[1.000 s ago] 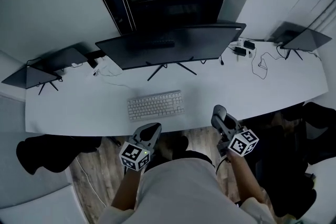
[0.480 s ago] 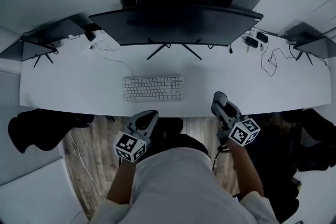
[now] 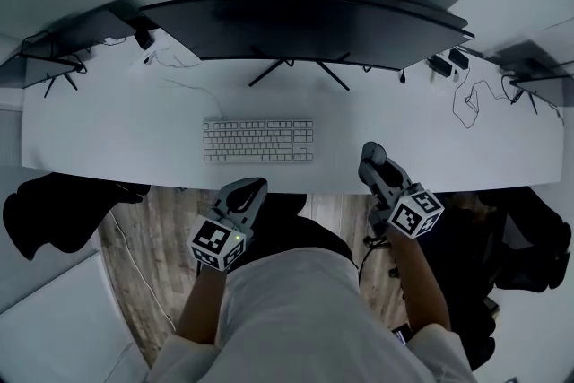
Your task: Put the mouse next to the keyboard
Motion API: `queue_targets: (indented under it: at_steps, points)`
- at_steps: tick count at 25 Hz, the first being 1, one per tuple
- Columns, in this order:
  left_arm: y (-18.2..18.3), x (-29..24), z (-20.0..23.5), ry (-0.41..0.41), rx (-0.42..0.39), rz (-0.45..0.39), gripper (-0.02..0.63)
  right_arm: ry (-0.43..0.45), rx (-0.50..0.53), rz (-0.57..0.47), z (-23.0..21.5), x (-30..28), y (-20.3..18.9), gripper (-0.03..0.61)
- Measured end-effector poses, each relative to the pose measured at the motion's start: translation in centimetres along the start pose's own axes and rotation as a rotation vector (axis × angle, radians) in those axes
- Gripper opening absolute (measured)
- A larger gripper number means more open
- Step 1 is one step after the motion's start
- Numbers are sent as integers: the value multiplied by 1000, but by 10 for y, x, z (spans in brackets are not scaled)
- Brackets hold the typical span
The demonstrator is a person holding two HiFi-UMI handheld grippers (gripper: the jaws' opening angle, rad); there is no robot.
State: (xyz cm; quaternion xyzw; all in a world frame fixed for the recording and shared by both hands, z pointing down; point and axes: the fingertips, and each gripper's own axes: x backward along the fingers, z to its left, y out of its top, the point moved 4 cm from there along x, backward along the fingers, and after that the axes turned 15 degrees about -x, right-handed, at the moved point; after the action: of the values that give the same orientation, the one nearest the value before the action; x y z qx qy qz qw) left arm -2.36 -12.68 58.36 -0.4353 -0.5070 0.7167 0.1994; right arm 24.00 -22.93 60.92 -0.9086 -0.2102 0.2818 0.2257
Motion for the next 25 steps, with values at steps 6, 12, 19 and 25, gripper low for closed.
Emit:
queue_targets:
  at_steps: [6,12,19,25]
  points:
    - [-5,-24,22,-52,17,6,17,-41,-3,54,-6,-33,0,150]
    - [-14,-44,38,-93,25,15,17,-75,-10,95,-17,-66,-5,149]
    - [-30,-59,49,-133,55,29,17,-137,-14,137,-45,-104,-25,150]
    - [-46,-65,50,-157,80,55,17,-190,-14,186,-72,-135,-45,149]
